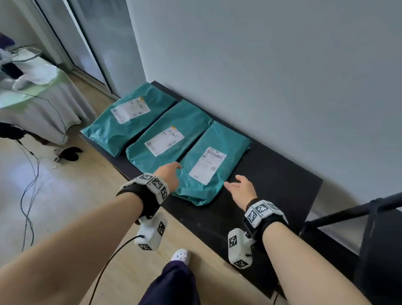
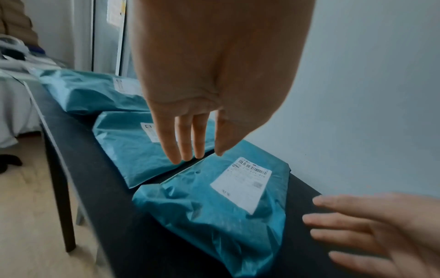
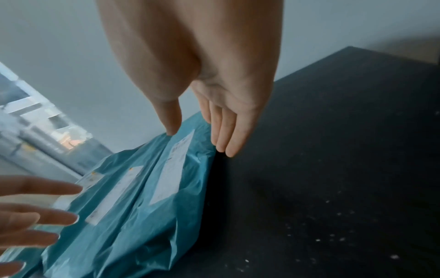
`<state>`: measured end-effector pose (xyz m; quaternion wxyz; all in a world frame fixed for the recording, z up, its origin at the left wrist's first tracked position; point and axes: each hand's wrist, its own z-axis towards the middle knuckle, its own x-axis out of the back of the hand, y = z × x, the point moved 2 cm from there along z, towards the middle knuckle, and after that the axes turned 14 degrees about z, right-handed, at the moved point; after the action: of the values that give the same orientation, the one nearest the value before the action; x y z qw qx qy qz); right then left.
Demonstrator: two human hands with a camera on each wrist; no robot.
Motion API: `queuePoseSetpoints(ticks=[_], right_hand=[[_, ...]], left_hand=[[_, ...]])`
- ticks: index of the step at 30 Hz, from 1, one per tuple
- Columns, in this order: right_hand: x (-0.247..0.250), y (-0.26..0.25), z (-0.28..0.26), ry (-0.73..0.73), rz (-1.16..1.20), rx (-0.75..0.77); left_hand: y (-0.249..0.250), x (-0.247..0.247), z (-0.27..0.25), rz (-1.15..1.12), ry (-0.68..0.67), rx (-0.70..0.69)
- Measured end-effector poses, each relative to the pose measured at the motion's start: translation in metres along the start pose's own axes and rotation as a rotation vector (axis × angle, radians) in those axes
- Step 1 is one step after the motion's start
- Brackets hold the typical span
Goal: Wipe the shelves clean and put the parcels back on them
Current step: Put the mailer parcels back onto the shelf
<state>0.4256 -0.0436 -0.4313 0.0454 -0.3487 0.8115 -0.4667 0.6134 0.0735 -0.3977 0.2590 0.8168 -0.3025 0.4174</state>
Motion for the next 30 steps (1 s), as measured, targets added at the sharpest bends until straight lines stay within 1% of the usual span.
queuePoseSetpoints(ticks=[5,10,14,16,19,22,27,30], right_hand=[[-0.012,0.001,0.041,0.114,0.215,-0.170],[-0.019,-0.004,0.060,0.169,0.359,-0.199],[-0.022,-0.001,0.071,0.227,0.393,-0.189],[-0.021,-0.001,0.071,0.246,0.438,-0.209],[-0.019,-0.001,0.070,0.251,0.500,-0.225],[-0.018,0.001,0.071,0.277,0.469,-0.206],[-0.017,0.003,0.060,0.320,0.499,-0.193],[-0.009,0.003,0.042,0.326,0.514,-0.173]], left_hand=[[-0.004,0.018,0.064,-0.047,-0.029,-0.107],[0.006,0.019,0.113,0.027,-0.172,-0.168],[0.012,0.016,0.138,0.059,-0.225,-0.181],[0.013,0.016,0.147,0.029,-0.247,-0.180],[0.018,0.015,0.158,-0.031,-0.243,-0.194],[0.019,0.015,0.166,-0.141,-0.258,-0.162],[0.019,0.021,0.159,-0.248,-0.217,-0.185],[0.023,0.025,0.145,-0.366,-0.258,-0.180]])
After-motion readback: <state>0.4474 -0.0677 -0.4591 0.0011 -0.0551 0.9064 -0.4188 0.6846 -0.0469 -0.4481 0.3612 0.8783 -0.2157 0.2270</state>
